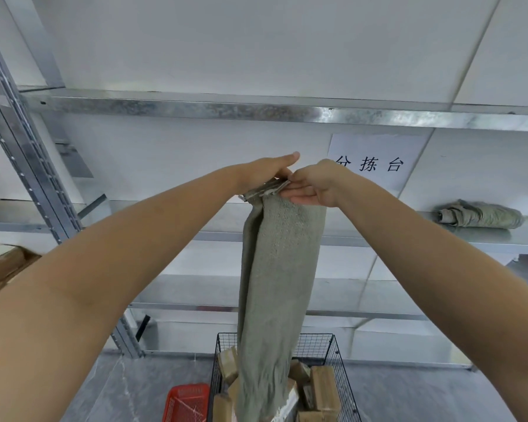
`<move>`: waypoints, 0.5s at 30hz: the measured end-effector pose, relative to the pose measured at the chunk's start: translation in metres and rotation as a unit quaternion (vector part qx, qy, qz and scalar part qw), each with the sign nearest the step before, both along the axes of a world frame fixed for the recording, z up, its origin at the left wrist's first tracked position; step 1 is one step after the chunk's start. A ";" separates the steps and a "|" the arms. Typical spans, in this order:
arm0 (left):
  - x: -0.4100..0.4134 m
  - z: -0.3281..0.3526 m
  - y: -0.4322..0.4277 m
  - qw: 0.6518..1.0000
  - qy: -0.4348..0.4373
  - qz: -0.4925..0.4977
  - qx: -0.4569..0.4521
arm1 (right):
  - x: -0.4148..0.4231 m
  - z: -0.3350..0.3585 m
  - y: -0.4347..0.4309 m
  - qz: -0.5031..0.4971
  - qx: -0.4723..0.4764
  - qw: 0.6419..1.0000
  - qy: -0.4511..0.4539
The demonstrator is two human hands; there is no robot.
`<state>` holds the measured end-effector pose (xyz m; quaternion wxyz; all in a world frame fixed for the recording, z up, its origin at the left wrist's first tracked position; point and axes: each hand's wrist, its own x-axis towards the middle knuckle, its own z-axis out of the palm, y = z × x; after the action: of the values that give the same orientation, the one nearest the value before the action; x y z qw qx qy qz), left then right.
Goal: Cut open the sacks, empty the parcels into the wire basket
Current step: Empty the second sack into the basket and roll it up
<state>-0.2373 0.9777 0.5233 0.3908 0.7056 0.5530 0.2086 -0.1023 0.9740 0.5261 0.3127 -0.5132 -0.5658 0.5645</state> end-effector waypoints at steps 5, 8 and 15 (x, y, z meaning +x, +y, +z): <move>0.007 -0.004 -0.002 0.998 -0.027 -0.027 0.041 | 0.000 0.005 -0.005 0.023 -0.060 0.998 0.003; 0.005 -0.004 -0.001 0.999 -0.030 -0.026 0.030 | 0.008 0.003 -0.004 0.037 -0.118 0.988 0.093; -0.003 0.005 0.001 0.993 0.068 -0.028 0.092 | 0.047 0.001 0.017 -0.065 0.284 0.933 -0.213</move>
<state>-0.2405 0.9789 0.5280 0.2915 0.7663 0.5366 0.1994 -0.0557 0.9910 0.5276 0.3532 -0.5469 -0.7214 0.2361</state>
